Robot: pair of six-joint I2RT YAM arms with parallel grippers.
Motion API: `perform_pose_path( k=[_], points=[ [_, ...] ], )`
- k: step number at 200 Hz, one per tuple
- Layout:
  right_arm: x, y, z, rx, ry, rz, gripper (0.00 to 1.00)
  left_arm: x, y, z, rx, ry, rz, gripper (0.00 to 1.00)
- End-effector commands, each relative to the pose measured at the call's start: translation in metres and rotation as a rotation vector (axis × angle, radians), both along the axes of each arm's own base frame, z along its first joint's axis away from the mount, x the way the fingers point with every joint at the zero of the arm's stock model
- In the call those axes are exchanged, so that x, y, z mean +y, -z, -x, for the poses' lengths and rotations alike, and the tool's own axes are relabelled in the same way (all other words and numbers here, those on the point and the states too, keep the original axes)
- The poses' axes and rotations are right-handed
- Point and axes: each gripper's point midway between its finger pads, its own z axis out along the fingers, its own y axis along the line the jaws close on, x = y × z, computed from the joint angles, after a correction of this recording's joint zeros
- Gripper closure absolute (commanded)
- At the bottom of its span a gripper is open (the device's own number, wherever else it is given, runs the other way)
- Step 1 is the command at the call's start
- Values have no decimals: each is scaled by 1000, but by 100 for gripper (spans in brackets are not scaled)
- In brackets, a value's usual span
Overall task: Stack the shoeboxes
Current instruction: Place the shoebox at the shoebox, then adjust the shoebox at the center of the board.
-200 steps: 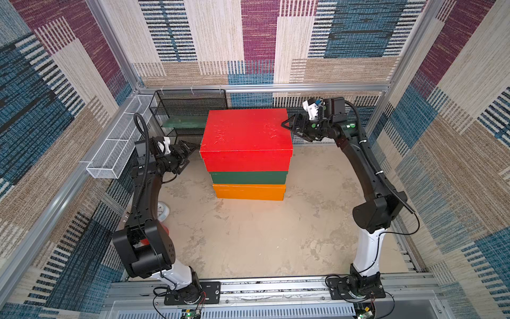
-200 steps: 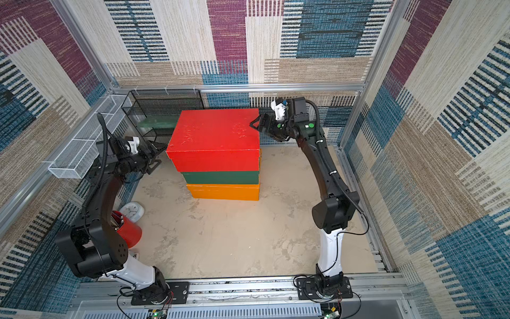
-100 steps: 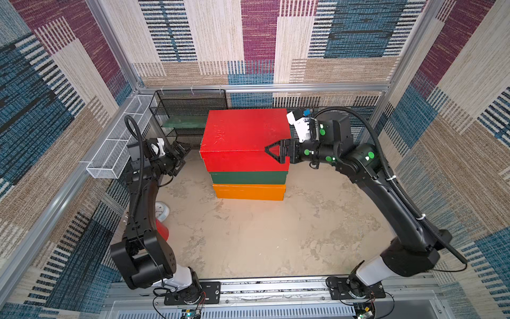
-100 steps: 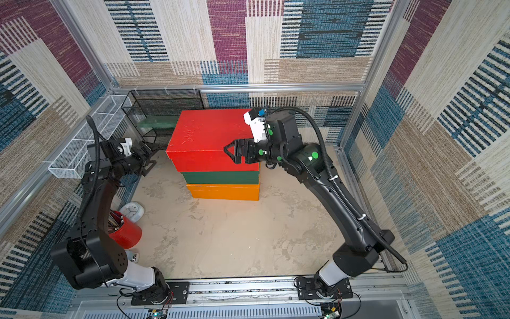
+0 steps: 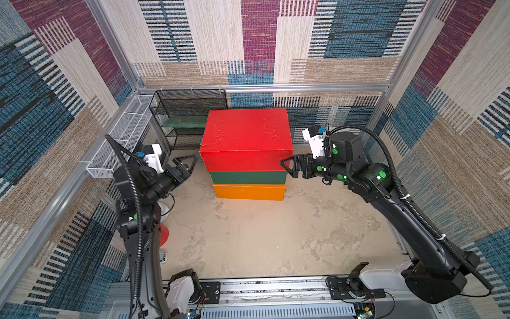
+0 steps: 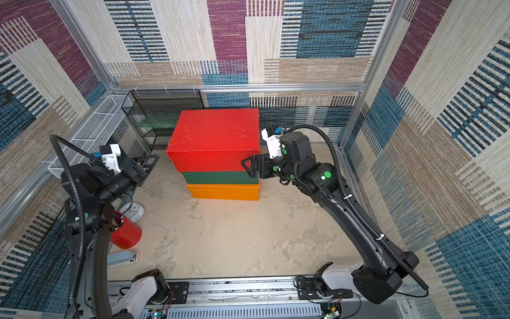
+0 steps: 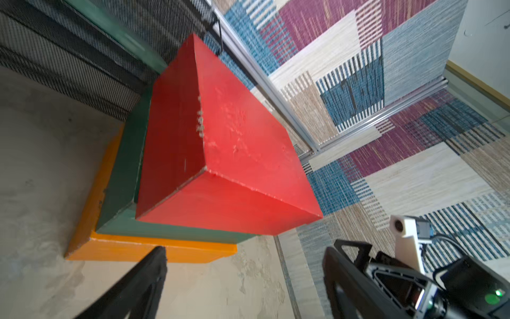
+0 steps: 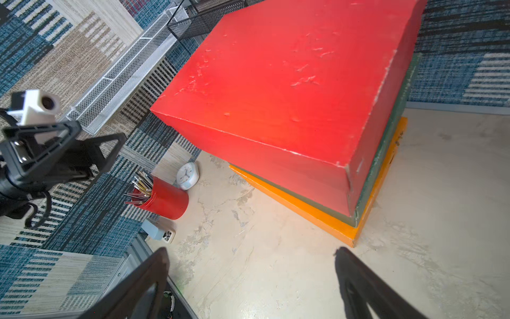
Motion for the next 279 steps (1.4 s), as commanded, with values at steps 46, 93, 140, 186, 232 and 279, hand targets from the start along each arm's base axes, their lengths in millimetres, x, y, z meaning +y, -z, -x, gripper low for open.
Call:
perform_pose_path(
  k=[46,93,140,186,232,279],
  points=[
    [-3,-9,-3,-46,-26,-53,5,-53,29,-23,7,167,-59,14],
    [-12,-2,-10,-36,-13,-47,5,-53,43,-56,45,164,-67,14],
    [-14,2,-15,-30,-14,-55,5,-53,41,-77,43,160,-76,14],
    [-15,1,-18,-33,-14,-59,5,-57,47,-84,55,165,-95,15],
    [-18,5,-16,-24,-18,-54,5,-53,48,-83,61,141,-124,15],
    [-32,-2,-19,-44,18,-61,5,-51,47,-82,60,129,-133,15]
  ],
)
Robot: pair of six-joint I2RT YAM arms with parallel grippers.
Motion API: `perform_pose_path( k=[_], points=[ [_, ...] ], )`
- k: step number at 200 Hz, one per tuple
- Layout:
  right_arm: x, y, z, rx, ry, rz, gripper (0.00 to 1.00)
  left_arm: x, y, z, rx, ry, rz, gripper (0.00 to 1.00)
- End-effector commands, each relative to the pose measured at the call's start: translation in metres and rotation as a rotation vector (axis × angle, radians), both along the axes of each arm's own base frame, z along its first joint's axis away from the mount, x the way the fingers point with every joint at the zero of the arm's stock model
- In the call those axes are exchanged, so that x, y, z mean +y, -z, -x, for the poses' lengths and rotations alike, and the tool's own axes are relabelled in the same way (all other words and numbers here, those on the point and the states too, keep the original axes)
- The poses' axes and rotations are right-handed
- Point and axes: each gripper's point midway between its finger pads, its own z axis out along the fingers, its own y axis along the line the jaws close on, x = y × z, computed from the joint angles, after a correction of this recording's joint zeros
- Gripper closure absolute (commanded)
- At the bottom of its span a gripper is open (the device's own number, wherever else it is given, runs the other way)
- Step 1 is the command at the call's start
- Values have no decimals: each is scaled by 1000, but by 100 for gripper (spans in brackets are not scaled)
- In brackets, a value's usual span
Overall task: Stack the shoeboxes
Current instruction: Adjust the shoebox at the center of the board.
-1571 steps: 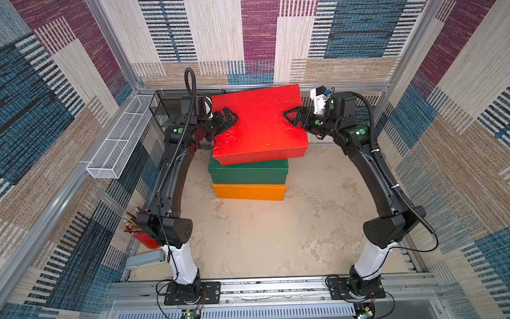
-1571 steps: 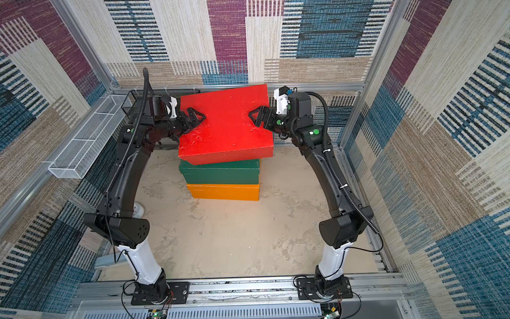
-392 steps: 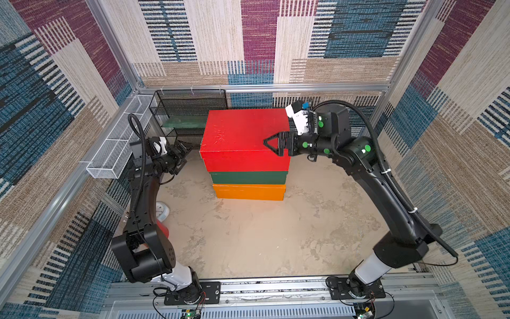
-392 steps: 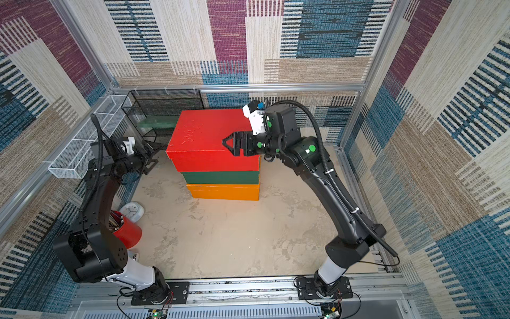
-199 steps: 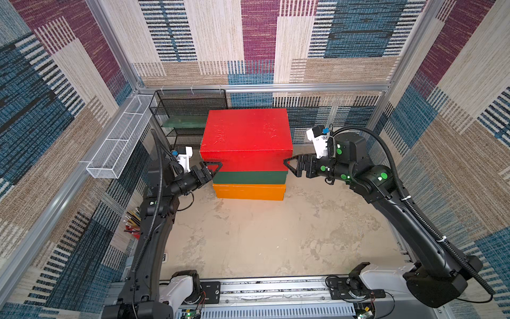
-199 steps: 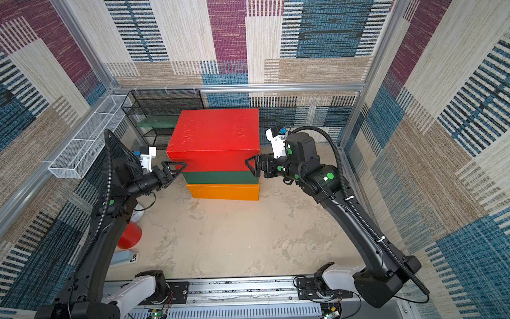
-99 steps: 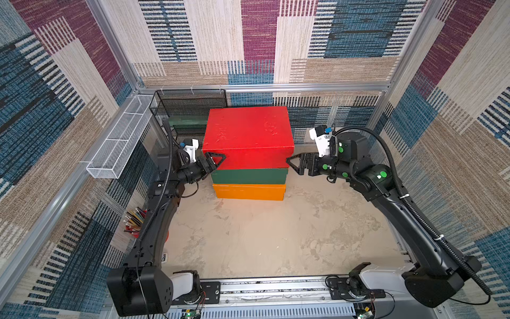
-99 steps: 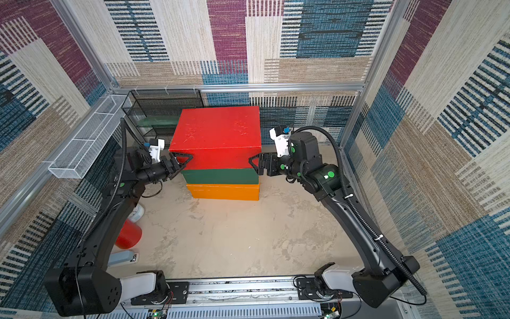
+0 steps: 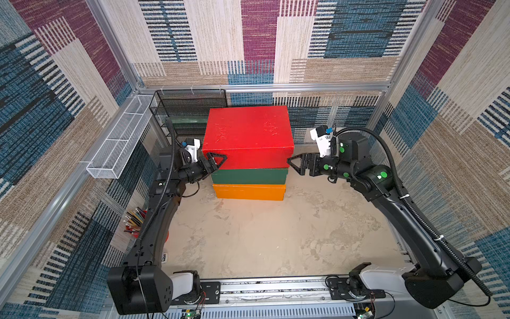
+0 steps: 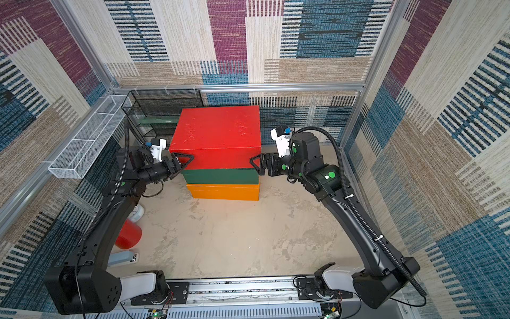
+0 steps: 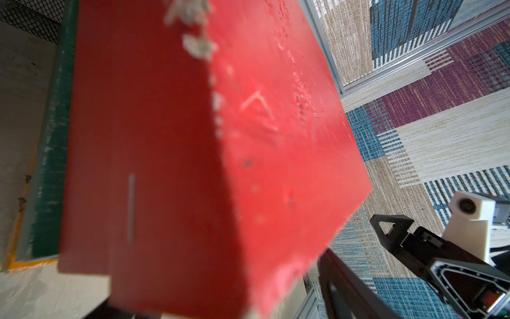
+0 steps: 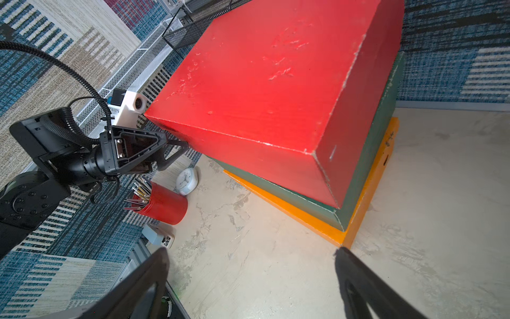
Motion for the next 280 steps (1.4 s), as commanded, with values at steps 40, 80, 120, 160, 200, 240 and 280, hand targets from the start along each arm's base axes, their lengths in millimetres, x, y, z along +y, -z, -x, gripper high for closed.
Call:
perform_pose_path(
  k=[40,80,120,160,200,240,280],
  points=[
    [-20,-21,-13,-53,46,-16,5,11,-19,-8,-98,-55,-63,14],
    [-19,-20,-13,-50,36,-20,5,10,-20,-11,-95,-44,-54,14],
    [-21,-22,-12,-56,42,-20,5,10,-25,-7,-107,-47,-60,11],
    [-44,-27,-22,-60,102,-22,5,16,-55,10,-154,-65,-54,1],
    [-82,-41,-33,-91,191,-42,5,78,-89,21,-177,-250,61,0],
    [-127,-22,-58,-42,306,-91,5,130,-44,-9,-20,-399,197,0],
    [-142,33,-81,52,340,-125,5,143,23,-29,86,-463,248,0]
  ],
)
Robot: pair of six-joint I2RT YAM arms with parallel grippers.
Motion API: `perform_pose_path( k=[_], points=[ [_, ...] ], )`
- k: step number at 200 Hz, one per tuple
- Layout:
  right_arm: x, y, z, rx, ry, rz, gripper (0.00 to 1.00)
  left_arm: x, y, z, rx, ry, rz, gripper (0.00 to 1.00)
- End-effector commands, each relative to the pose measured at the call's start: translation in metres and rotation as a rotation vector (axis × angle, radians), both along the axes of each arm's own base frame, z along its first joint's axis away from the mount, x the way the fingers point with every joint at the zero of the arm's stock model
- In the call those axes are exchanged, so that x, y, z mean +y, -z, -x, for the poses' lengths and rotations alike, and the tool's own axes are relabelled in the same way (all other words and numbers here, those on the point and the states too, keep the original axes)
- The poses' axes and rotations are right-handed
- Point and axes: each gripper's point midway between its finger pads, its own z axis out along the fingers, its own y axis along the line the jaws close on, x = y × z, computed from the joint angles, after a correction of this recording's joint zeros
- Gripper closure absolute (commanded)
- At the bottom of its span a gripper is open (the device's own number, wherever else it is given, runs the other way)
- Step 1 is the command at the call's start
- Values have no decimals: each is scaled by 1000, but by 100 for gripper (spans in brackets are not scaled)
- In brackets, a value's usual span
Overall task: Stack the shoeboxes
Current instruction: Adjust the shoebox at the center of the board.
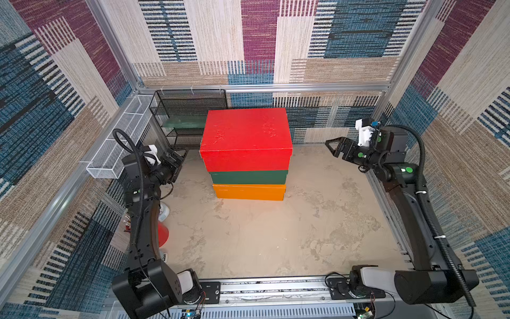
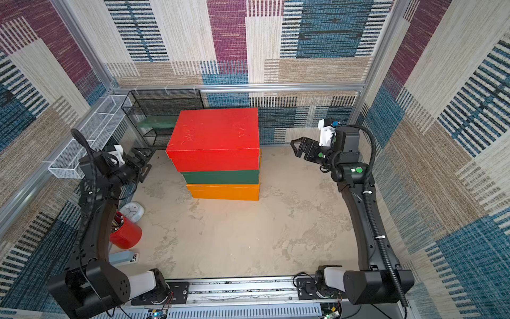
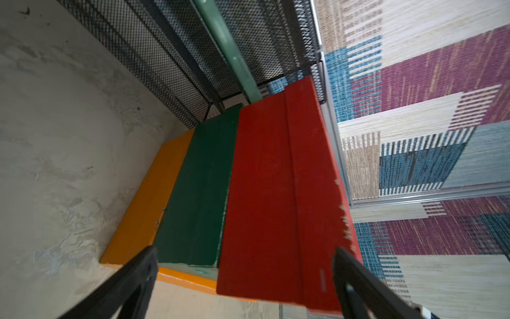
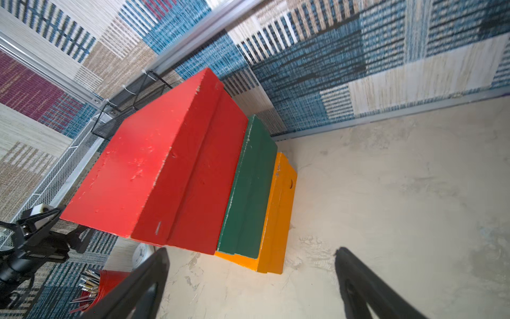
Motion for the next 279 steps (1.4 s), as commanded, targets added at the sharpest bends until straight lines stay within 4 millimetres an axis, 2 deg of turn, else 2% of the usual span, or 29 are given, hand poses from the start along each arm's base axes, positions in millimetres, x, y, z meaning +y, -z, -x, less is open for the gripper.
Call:
perform_pose_path(
  k=[1,32,59,96,126,150,200,257,279],
  points=[
    [0,18,-15,10,-13,-56,5,7,14,-12,-15,-36,48,0],
    [1,86,-38,190,-12,-111,5,3,54,-29,48,-43,65,0],
    [13,137,-52,299,-80,-162,5,2,79,-51,73,-46,111,0],
    [30,178,-65,362,-130,-181,5,-1,128,-85,135,-17,210,0],
    [50,208,-77,419,-171,-205,5,-29,152,-104,158,29,212,0],
    [70,224,-85,445,-217,-226,5,-47,165,-115,172,59,220,0],
    [100,248,-94,492,-269,-245,5,-49,188,-119,182,50,264,0],
    [114,261,-97,512,-286,-299,5,-67,209,-115,174,79,304,0],
    [115,259,-98,506,-279,-306,4,-66,208,-115,164,76,315,0]
  ],
)
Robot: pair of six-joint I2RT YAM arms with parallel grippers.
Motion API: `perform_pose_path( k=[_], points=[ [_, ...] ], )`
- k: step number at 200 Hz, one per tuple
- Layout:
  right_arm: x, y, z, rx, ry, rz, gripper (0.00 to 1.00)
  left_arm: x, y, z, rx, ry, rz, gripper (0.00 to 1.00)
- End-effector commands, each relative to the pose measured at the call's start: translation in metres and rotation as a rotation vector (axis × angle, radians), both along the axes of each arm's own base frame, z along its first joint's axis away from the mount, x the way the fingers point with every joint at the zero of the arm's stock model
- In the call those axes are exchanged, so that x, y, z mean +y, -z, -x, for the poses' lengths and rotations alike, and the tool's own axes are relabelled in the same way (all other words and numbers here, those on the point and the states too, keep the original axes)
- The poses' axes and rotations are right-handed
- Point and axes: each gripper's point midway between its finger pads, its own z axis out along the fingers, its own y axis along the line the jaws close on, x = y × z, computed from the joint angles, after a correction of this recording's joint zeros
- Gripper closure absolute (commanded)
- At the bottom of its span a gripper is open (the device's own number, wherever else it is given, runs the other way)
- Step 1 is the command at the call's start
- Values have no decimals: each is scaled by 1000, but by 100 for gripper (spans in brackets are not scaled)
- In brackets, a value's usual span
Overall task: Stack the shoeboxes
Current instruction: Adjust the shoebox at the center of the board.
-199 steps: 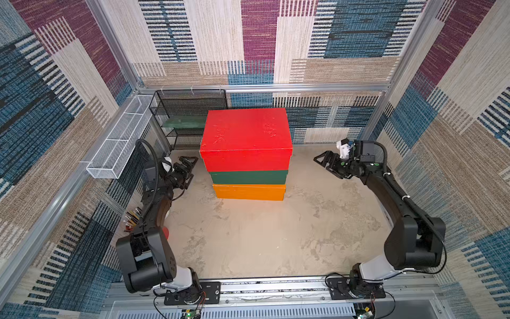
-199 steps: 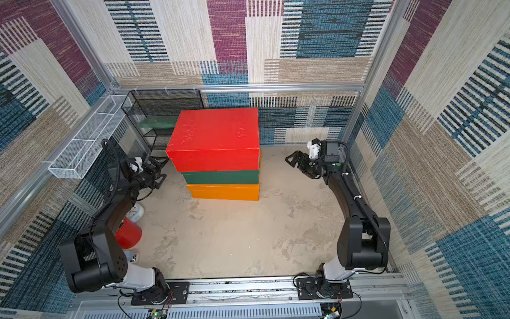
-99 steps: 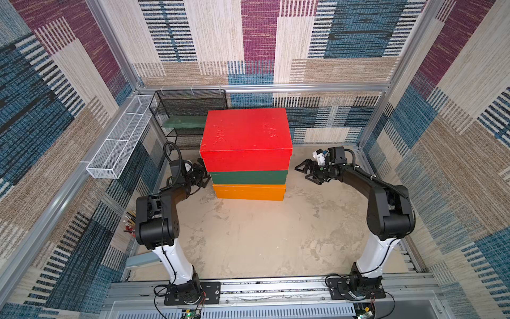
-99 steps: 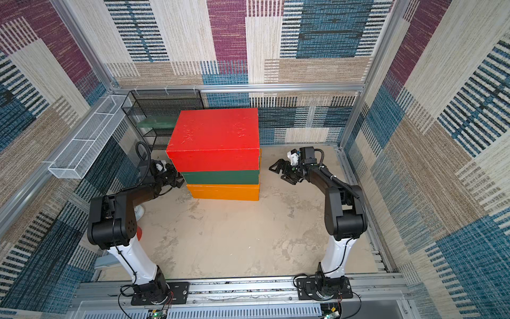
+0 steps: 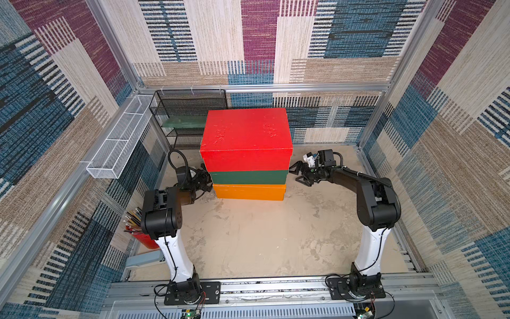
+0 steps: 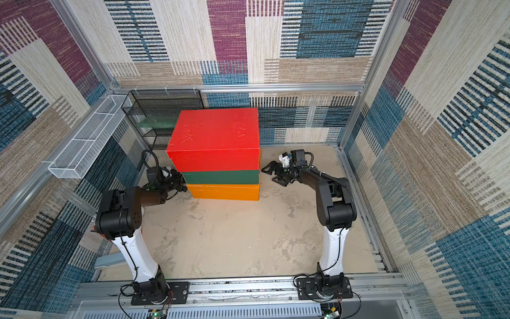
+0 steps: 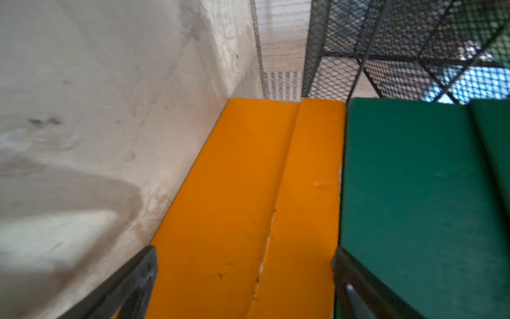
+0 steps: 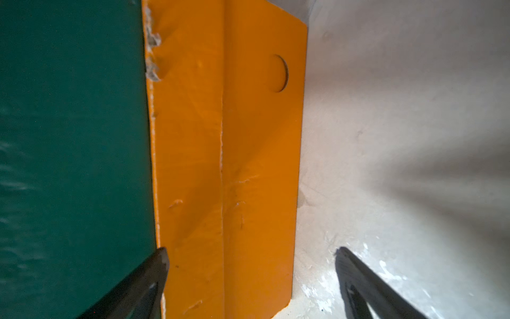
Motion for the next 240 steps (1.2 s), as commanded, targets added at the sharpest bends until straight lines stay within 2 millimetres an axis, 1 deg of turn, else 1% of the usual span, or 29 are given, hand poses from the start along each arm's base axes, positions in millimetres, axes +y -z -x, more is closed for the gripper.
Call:
perform_pose_path(
  k=[1,19,31,44,63,91,104,119,142,150,168,201,220,240],
  points=[
    [5,-9,-7,-33,2,-28,4,-2,-13,-4,-63,4,10,0],
    [12,-12,-5,-36,-10,-51,3,-5,-14,-3,-70,10,18,0],
    [19,-13,-3,-36,-24,-63,2,-7,-12,0,-66,13,18,0],
    [22,-13,0,-33,-27,-69,0,-7,-9,4,-64,11,17,0],
    [18,-11,4,-27,-2,-73,3,-10,-4,10,-57,16,20,0],
    [18,-8,13,-14,12,-82,4,-17,4,20,-47,29,29,0],
    [18,-10,16,-19,16,-82,4,-21,6,24,-45,35,32,0],
    [15,-15,17,-29,25,-83,4,-21,8,28,-42,34,34,1],
    [12,-23,16,-43,25,-93,11,-23,8,31,-43,37,36,3],
    [13,-25,16,-48,20,-97,15,-23,8,32,-44,37,39,4],
    [15,-24,16,-46,9,-107,25,-25,7,34,-48,37,44,5],
    [18,-20,19,-40,1,-118,39,-32,6,38,-49,50,44,6],
    [20,-18,23,-33,-6,-129,48,-35,9,41,-43,57,44,6],
    [20,-18,26,-33,-4,-131,53,-38,11,43,-41,62,43,6]
  ],
)
